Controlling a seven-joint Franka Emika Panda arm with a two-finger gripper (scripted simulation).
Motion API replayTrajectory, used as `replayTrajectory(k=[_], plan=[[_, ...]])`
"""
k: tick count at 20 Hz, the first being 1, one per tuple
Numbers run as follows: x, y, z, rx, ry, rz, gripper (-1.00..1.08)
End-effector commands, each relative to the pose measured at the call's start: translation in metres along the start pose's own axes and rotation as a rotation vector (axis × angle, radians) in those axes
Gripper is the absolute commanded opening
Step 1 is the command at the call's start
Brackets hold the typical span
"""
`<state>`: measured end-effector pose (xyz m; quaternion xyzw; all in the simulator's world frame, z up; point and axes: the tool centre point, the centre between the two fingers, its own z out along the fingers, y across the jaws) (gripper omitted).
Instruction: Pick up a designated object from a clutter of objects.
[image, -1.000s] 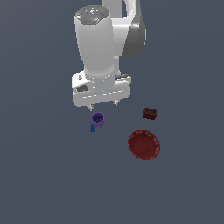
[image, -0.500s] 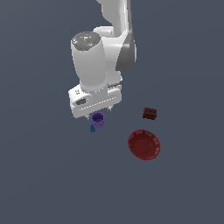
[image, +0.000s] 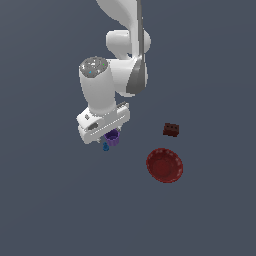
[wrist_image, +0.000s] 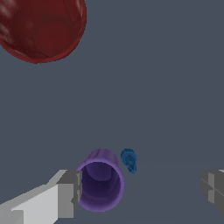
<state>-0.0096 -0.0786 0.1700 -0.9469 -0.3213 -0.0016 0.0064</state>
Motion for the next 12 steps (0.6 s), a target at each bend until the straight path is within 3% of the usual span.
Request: replayTrajectory(k=[1,12], plan=[[-0.006,0.003,0.011,-0.002,-0.001,-0.055,1.00],[-0.031,0.011,0.056,-0.007,-0.006,-0.274,1.00]])
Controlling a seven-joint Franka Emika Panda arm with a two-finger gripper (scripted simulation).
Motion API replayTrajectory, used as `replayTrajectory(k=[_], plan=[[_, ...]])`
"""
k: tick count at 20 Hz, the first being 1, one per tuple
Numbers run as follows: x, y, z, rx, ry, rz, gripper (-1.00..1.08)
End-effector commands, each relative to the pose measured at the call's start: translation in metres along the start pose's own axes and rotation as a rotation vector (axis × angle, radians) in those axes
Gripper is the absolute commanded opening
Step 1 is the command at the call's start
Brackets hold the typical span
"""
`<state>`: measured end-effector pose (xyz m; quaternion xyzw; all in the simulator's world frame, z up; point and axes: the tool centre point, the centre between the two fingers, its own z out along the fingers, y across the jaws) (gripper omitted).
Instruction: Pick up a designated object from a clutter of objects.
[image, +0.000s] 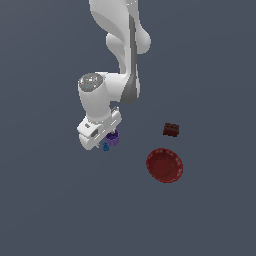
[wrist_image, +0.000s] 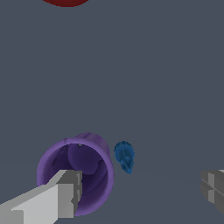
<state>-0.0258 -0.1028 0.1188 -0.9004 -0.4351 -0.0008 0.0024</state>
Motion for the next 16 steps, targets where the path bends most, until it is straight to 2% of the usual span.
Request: replayTrajectory(k=[1,9,16], plan=[[-0.005,0.000,0.008,-0.002,-0.001,-0.042,1.00],[-0.015,-0.001,0.024,-0.003,-0.003,-0.121,1.00],[-0.016,-0.001,0.026,-0.003,-0.004,-0.131,1.00]])
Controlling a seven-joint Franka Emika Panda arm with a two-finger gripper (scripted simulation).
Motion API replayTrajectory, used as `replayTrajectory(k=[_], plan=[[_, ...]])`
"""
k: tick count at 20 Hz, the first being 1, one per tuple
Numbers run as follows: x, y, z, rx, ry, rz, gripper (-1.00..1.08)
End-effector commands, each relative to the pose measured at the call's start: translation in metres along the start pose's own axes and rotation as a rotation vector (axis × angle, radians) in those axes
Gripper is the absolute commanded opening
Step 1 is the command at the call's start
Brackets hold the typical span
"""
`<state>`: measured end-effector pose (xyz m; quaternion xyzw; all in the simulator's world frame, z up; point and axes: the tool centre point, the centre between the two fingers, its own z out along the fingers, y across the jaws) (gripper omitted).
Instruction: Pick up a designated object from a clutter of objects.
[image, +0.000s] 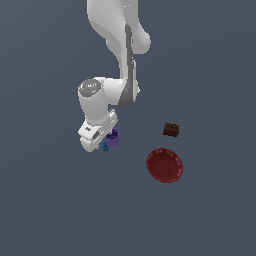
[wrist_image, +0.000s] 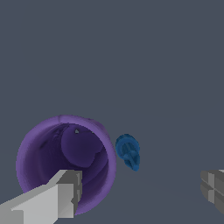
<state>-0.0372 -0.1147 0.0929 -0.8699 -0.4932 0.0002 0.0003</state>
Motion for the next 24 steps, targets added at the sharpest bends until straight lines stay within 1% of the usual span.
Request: replayTrajectory(k=[1,5,12,18,19,24], plan=[[0.000,0.000,0.001,0.000,0.000,0.000,1.00],[0.000,0.000,0.011,0.000,0.000,-0.001,1.00],[-0.001,-0.001,0.041,-0.001,0.000,-0.003,1.00],[-0.001,0.000,0.050,-0.001,0.000,-0.004,1.00],[-0.001,0.000,0.050,-0.001,0.000,-0.004,-1.00],[-0.001,0.000,0.050,-0.001,0.000,-0.004,-1.00]])
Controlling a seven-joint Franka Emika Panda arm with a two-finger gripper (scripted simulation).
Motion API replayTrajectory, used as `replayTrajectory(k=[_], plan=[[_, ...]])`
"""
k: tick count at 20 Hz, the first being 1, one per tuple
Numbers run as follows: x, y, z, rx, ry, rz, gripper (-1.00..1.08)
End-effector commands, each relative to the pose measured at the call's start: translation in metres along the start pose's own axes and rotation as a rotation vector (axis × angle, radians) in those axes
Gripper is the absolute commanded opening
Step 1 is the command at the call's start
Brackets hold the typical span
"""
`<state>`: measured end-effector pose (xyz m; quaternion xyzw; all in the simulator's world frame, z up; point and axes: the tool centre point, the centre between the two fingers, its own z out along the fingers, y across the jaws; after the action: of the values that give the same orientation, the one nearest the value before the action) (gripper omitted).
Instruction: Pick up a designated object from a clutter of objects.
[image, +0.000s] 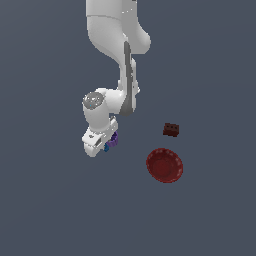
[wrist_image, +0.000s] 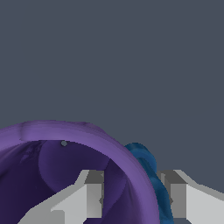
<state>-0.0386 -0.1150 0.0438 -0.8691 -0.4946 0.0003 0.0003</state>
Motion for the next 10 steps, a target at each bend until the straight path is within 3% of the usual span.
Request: replayTrajectory(k=[1,10], plan=[[0.0005,0.0007,0.0014,-0.001,0.000,0.000,-1.00],[-0.0019,0.0014,-0.0060,-0.002,0.000,0.001,-1.00]])
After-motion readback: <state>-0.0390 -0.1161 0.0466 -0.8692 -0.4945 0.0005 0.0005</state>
